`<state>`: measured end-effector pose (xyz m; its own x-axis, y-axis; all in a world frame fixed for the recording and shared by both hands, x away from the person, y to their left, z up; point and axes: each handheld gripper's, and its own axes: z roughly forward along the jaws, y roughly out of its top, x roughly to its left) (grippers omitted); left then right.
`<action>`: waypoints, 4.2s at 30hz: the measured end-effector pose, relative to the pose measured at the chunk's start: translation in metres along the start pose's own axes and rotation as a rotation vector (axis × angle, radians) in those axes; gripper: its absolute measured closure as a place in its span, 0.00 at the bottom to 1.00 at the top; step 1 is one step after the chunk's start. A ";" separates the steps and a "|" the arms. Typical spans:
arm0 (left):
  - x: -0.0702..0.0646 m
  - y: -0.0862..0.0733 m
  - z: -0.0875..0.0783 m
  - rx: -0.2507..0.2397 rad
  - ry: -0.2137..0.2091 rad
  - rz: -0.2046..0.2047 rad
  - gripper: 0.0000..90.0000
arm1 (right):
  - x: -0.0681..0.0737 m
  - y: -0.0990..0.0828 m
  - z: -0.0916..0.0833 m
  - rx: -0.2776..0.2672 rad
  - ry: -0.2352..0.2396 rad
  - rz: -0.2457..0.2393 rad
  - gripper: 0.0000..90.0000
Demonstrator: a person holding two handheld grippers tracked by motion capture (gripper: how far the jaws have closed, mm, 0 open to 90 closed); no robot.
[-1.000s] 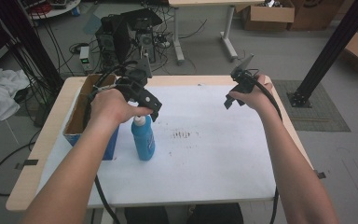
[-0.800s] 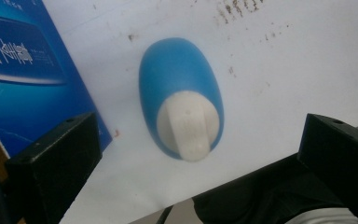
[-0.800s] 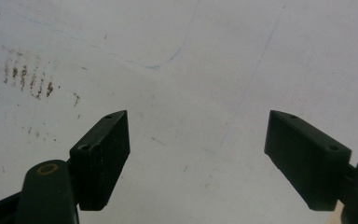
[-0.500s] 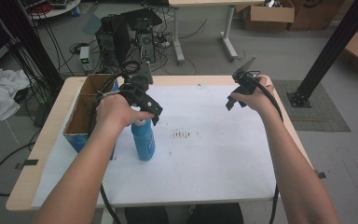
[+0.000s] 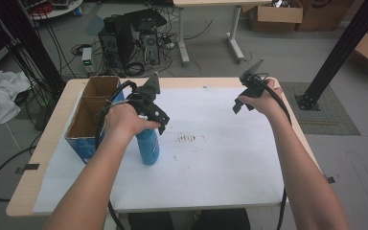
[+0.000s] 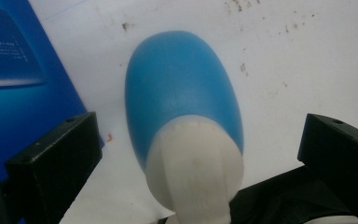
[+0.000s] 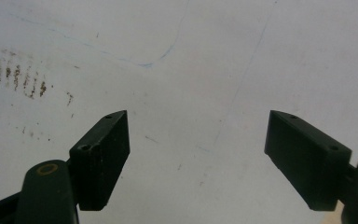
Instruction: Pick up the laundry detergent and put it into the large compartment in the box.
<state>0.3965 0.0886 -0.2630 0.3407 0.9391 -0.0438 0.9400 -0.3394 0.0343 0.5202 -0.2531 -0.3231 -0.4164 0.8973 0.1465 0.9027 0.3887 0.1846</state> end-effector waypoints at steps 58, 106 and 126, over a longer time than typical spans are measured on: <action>0.001 0.005 0.018 0.019 0.034 -0.026 0.29 | 0.002 0.001 0.001 -0.003 0.010 -0.014 0.25; -0.005 0.011 0.011 0.090 0.048 0.041 0.41 | -0.001 0.000 -0.001 -0.012 0.013 -0.005 0.26; 0.008 0.004 -0.093 0.031 0.030 0.025 0.41 | -0.001 -0.002 -0.006 -0.020 0.012 0.003 0.27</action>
<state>0.4015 0.0994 -0.1703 0.3641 0.9313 -0.0130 0.9314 -0.3641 0.0040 0.5187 -0.2561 -0.3179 -0.4152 0.8957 0.1591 0.9015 0.3818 0.2037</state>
